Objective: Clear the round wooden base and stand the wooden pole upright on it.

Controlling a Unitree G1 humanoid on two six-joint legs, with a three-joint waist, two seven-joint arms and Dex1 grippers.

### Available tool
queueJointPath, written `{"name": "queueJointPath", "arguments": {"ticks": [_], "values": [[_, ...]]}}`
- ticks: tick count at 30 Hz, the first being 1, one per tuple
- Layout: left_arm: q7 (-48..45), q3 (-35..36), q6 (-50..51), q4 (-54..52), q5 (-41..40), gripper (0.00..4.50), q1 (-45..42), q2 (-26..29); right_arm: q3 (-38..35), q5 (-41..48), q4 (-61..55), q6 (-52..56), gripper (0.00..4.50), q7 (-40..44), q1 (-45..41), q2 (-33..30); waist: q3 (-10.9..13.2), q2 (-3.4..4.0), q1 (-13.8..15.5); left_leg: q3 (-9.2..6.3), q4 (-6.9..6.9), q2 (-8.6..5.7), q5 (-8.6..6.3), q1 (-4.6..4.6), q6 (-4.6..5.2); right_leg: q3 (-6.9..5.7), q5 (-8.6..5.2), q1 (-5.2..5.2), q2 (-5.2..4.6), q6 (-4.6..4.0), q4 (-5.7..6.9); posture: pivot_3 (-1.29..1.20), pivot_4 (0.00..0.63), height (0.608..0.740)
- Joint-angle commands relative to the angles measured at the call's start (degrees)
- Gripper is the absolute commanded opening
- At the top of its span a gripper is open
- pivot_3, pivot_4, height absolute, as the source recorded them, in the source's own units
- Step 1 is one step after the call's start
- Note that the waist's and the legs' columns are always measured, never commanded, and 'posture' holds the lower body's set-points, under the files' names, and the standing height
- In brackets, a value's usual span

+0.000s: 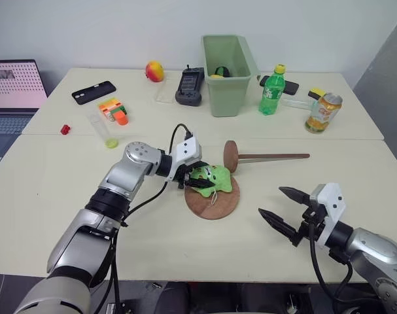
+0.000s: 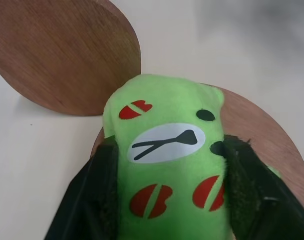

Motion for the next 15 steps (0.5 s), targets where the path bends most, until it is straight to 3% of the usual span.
{"name": "queueJointPath", "arguments": {"ticks": [1, 6, 9, 15], "values": [[0.3, 2.4, 3.3, -3.8, -0.4, 1.65, 0.1, 0.7, -0.2, 0.5, -0.1, -0.5, 4.5, 1.0, -2.9, -0.5, 0.0, 0.0, 0.0, 0.0, 0.0, 0.0, 0.0, 0.0, 0.0, 0.0, 0.0, 0.0, 0.0, 0.0, 0.0, 0.0, 0.15, 0.74], [-1.0, 4.7, 11.0, -8.5, -2.3, 1.65, 0.1, 4.1, 0.4, 0.8, 2.2, -0.2, 4.5, 2.4, -7.0, -1.0, 0.0, -0.01, -0.2, -0.01, -0.01, 0.01, 0.0, 0.0, 0.0, 0.0, 0.0, -0.02, 0.01, 0.0, 0.01, 0.0, 0.15, 0.74], [0.3, 10.7, 17.7, -10.4, -5.8, 1.65, -0.9, 7.8, 0.1, 1.5, 2.4, 0.5, 4.5, 2.8, -9.7, -1.4, 0.0, -0.02, -0.1, -0.05, -0.02, 0.06, 0.0, -0.02, 0.0, -0.05, 0.0, -0.03, 0.03, 0.0, 0.0, 0.0, 0.15, 0.74], [34.8, 23.1, 7.7, 10.0, 1.1, 1.65, -7.6, 1.8, 1.2, 5.3, 0.4, 3.2, 4.5, 2.3, -14.4, -0.8, 0.0, -0.05, 0.2, -0.23, 0.03, 0.04, 0.0, -0.07, 0.0, -0.07, 0.0, -0.07, -0.03, 0.0, 0.03, 0.0, 0.15, 0.74]]}}
